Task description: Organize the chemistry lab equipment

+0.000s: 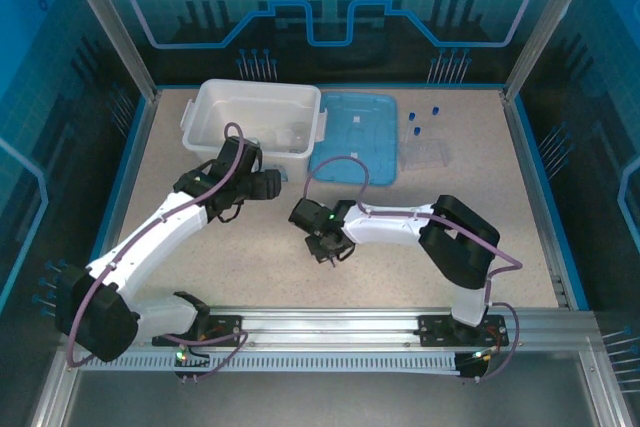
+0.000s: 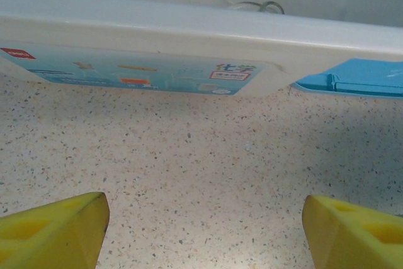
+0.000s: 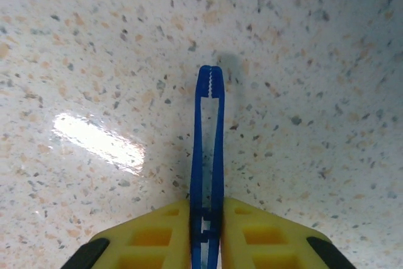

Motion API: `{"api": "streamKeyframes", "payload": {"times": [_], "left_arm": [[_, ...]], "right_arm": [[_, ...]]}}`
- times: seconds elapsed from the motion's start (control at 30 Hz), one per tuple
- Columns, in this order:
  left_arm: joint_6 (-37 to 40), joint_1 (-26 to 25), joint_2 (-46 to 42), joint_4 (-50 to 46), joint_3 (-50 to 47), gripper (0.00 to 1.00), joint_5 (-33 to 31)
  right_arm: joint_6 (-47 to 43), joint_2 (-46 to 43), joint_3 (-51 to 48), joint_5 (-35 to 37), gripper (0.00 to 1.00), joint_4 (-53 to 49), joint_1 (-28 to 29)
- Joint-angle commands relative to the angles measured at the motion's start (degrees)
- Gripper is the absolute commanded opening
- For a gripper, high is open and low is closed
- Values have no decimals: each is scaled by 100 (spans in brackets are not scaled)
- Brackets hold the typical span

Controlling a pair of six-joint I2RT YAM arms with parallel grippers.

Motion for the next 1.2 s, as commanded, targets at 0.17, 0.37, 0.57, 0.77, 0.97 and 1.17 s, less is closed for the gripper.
{"api": "streamKeyframes", "payload": {"times": [0.17, 0.37, 0.57, 0.77, 0.97, 1.17], "left_arm": [[-294, 436, -493, -59, 0, 82, 218], [-415, 832, -755, -47, -186, 82, 417], [-469, 1084, -922, -138, -313, 83, 473], [-640, 1369, -1204, -145, -605, 83, 708], [-749, 1474, -1362, -112, -958, 83, 892], [-737, 1509, -1426, 42, -1339, 83, 1002]], "right_arm": [[-1049, -715, 925, 137, 18, -285, -265], [-1787, -700, 1711, -60, 18, -269, -429], [-2600, -158, 3168, -278, 18, -441, -615], [-3172, 532, 4245, -829, 19, -217, -977], [-3561, 1386, 5274, -1413, 19, 28, -1403], [-3843, 2374, 6222, -2020, 19, 107, -1732]]}}
